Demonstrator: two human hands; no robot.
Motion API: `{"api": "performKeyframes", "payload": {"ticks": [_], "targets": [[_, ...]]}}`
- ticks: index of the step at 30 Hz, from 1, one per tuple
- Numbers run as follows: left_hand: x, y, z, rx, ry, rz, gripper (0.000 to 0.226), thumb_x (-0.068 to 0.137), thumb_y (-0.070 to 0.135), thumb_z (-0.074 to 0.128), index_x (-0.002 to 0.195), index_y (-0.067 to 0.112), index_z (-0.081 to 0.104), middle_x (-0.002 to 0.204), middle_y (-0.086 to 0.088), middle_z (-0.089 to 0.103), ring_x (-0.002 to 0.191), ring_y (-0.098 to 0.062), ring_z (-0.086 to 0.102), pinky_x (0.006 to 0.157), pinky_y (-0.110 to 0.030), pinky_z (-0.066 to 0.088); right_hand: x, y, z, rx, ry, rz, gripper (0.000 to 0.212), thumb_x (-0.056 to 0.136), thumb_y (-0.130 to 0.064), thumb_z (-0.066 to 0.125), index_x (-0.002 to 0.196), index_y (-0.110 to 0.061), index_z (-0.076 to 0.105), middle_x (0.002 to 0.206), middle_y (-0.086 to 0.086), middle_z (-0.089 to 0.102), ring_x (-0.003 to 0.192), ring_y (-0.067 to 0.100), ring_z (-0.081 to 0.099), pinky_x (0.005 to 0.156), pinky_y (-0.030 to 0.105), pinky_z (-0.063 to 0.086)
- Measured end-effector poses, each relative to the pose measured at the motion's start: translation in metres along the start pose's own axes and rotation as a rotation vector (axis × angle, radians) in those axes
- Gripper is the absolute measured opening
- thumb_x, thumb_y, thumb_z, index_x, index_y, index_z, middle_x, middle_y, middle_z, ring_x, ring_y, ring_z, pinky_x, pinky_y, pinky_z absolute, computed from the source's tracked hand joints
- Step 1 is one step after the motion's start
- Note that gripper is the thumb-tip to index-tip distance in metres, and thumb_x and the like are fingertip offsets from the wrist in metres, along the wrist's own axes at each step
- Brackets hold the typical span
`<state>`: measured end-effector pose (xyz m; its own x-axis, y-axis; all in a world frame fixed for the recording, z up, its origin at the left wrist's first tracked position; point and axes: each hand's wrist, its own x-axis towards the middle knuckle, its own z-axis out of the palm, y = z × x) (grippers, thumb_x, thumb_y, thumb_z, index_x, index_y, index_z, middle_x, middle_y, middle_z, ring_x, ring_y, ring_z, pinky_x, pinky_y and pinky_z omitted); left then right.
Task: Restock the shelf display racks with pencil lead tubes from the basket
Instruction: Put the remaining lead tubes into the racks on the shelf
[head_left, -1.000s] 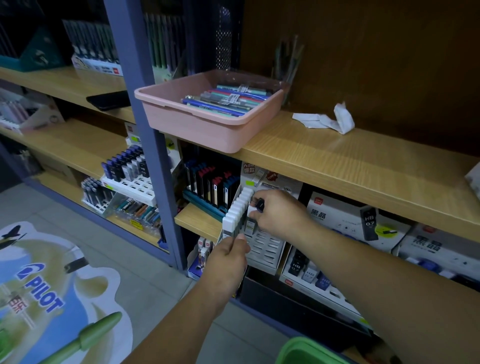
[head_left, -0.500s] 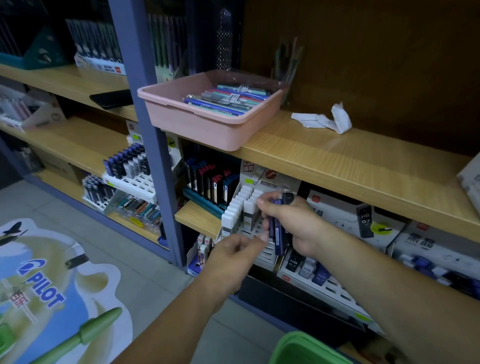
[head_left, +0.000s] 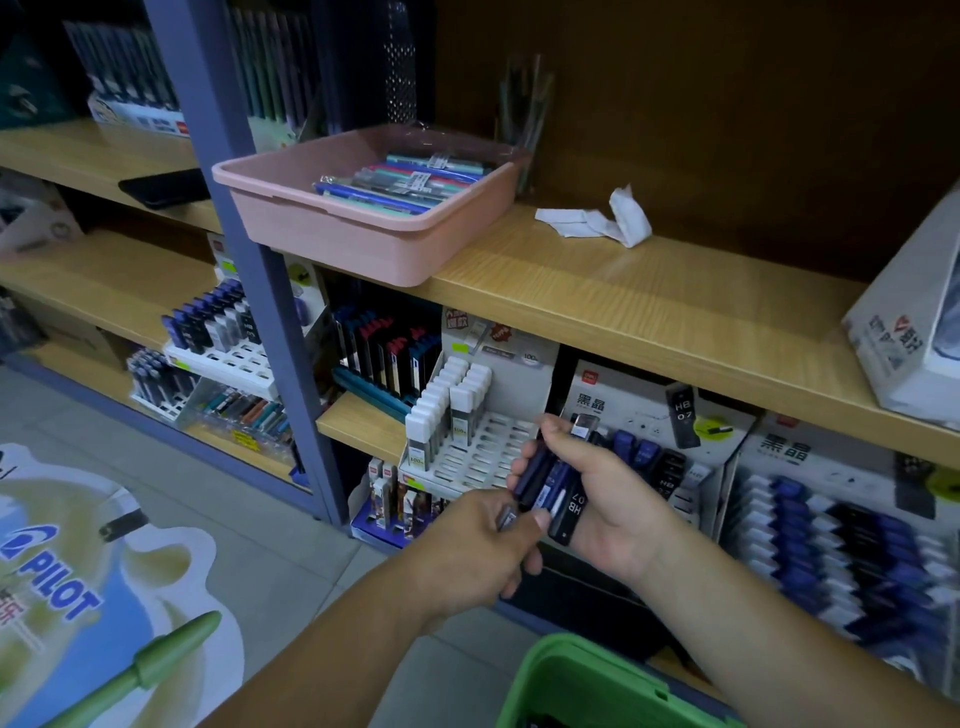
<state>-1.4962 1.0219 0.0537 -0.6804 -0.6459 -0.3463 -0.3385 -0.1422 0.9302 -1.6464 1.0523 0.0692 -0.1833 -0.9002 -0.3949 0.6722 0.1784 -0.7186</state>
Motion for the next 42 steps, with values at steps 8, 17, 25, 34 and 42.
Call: {"api": "performKeyframes", "payload": {"ticks": [8,17,25,34,42], "targets": [[-0.005,0.007,0.004,0.218,-0.092,-0.073,0.031,0.098,0.045,0.067,0.083,0.017,0.064,0.067,0.004,0.068,0.047,-0.005,0.051,0.048,-0.016,0.040,-0.032,0.001,-0.017,-0.256,0.095,-0.052,0.038,0.096,0.009,0.058,0.124,-0.014,0.069,0.109,0.014,0.077,0.096,0.030,0.076,0.075,0.039,0.061],[-0.017,0.039,0.018,0.328,0.128,0.050,0.013,0.094,0.022,0.069,0.089,0.013,0.076,0.061,0.014,0.064,0.059,-0.005,0.056,0.065,-0.023,0.048,-0.103,-0.025,-0.051,-0.330,0.036,0.201,0.023,0.096,0.009,0.056,0.114,0.001,0.069,0.104,0.022,0.073,0.092,0.037,0.075,0.077,0.051,0.062],[-0.018,0.049,0.076,0.072,-0.061,0.012,0.005,0.093,0.040,0.076,0.097,0.039,0.074,0.094,0.007,0.072,0.063,-0.009,0.055,0.045,-0.018,0.036,-0.123,-0.038,-0.078,-0.510,-0.179,0.413,0.012,0.086,-0.006,0.067,0.095,0.000,0.072,0.087,0.018,0.068,0.074,0.024,0.068,0.064,0.034,0.057],[-0.008,0.045,0.072,-0.180,-0.134,-0.160,0.002,0.096,0.013,0.069,0.096,0.015,0.069,0.057,0.003,0.061,0.049,-0.009,0.042,0.038,-0.021,0.020,-0.112,-0.022,-0.077,-0.541,-0.234,0.413,0.012,0.088,-0.012,0.076,0.097,-0.018,0.073,0.077,0.000,0.060,0.060,0.013,0.054,0.052,0.026,0.048],[-0.005,0.033,0.052,-0.134,-0.011,-0.083,0.016,0.106,0.029,0.058,0.109,0.014,0.061,0.061,-0.007,0.058,0.046,-0.013,0.049,0.041,-0.022,0.025,-0.103,-0.015,-0.082,-0.608,-0.274,0.432,0.016,0.090,-0.017,0.077,0.105,-0.012,0.073,0.083,0.003,0.062,0.066,0.017,0.060,0.057,0.031,0.052]]}}
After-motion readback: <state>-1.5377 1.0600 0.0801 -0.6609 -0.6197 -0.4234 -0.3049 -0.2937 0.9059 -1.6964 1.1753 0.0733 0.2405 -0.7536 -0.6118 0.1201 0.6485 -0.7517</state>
